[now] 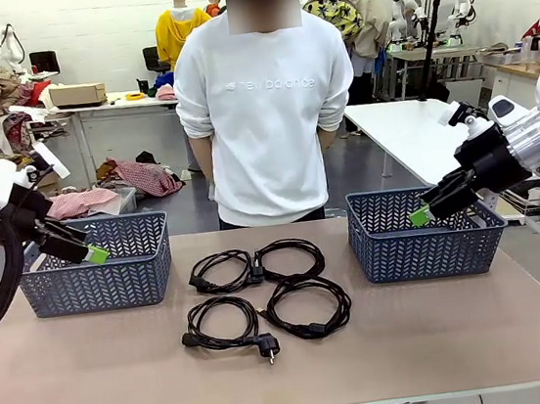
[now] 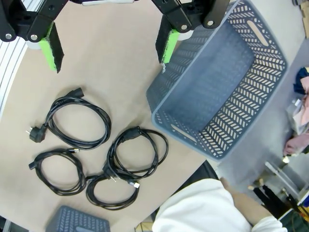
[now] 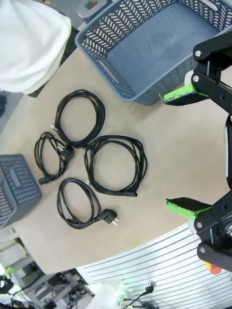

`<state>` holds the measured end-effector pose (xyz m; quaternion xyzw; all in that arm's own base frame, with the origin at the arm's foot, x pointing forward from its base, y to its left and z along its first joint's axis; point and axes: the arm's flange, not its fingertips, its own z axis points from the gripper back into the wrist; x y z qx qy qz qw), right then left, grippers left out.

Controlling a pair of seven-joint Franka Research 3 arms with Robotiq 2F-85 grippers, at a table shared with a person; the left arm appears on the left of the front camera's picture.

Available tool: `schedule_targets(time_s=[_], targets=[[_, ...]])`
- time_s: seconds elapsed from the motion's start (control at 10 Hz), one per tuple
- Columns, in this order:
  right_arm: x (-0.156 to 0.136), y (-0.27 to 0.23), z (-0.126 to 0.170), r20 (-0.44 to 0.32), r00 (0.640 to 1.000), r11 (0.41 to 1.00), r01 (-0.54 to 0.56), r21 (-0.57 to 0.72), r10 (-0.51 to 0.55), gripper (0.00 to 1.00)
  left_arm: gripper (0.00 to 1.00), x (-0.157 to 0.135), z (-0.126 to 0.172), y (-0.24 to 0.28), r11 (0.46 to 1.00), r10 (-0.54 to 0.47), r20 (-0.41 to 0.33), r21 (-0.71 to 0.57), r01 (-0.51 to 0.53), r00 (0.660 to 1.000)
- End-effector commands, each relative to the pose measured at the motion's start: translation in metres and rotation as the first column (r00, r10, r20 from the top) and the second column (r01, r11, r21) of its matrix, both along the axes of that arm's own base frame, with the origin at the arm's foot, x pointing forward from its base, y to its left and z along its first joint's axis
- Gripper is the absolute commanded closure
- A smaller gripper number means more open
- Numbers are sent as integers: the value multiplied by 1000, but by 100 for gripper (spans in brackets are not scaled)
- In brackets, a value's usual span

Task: Organize the cables according to human instructions.
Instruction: Pick up a bundle of cables and place it in the basket indicated by the human.

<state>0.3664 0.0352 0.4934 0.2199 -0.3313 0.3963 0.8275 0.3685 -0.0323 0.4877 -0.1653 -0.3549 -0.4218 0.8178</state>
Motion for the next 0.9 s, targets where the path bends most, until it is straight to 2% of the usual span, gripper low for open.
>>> schedule_targets(time_s=[0.0, 0.8], targets=[[4, -2, -1, 14, 1000, 1000, -23, 15, 23, 0, 0, 2, -1, 1, 1000, -16, 7, -12, 16, 1000], [4, -2, -1, 14, 1000, 1000, -23, 15, 23, 0, 0, 2, -1, 1, 1000, -16, 7, -12, 16, 1000]])
